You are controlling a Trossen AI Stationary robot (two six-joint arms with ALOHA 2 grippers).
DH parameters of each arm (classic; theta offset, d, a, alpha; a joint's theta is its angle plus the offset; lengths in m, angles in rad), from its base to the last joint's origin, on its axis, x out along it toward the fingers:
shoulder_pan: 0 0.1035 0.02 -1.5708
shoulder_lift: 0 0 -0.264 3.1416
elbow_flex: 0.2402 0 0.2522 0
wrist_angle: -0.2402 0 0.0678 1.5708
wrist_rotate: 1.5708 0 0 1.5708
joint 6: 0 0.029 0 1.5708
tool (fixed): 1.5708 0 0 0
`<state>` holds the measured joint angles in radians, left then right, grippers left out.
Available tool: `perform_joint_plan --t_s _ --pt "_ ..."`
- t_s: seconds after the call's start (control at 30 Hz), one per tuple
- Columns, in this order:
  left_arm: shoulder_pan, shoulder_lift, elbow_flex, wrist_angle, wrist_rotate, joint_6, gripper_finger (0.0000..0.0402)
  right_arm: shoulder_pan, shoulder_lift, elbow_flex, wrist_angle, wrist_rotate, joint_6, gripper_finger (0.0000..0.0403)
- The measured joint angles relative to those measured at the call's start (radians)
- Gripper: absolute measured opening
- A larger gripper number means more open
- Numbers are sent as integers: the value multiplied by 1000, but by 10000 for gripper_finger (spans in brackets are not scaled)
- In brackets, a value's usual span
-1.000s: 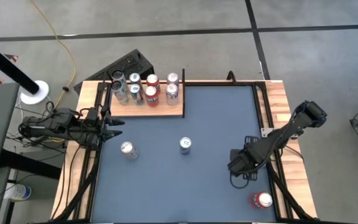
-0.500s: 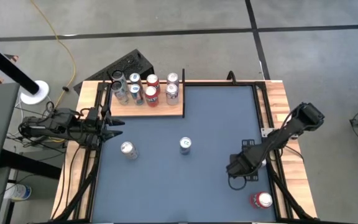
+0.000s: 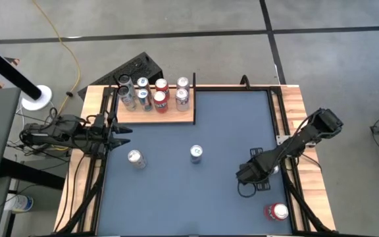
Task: Place canned beverage on shelf
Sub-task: Put the white pink soda can on the shelf aligned with the other white pink soda cans
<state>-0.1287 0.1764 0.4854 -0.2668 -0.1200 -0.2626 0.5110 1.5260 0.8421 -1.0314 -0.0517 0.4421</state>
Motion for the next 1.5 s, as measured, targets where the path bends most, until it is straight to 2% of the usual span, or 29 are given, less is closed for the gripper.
perform_joint_plan --t_s 0.13,0.2,0.37,0.6,0.8,0.9,1.0,1.2,1.27,1.5 --pt "0 0 0 -25 0 -1 191 -29 25 78 22 0 -6 184" --pt "0 0 0 -31 0 -2 191 -43 49 137 16 1 -8 168" --pt "0 0 0 -37 4 -9 191 -64 170 354 -58 60 -94 168" --pt "0 0 0 -43 9 -41 191 -64 427 809 -355 228 -248 195" --pt "0 0 0 -90 10 -87 191 -49 636 1189 -468 348 -397 190" --pt "0 0 0 -104 10 -104 191 -39 732 1353 -465 448 -514 192" --pt "0 0 0 -108 10 -144 191 -29 825 1496 -448 599 -658 193" --pt "0 6 0 -110 9 -317 191 -15 886 1464 -194 969 -1129 194" --pt "0 8 1 -111 15 -344 191 -15 890 1461 -102 1059 -1246 194" --pt "0 46 1 -110 4 -387 191 -23 904 1459 237 1091 -1637 196"
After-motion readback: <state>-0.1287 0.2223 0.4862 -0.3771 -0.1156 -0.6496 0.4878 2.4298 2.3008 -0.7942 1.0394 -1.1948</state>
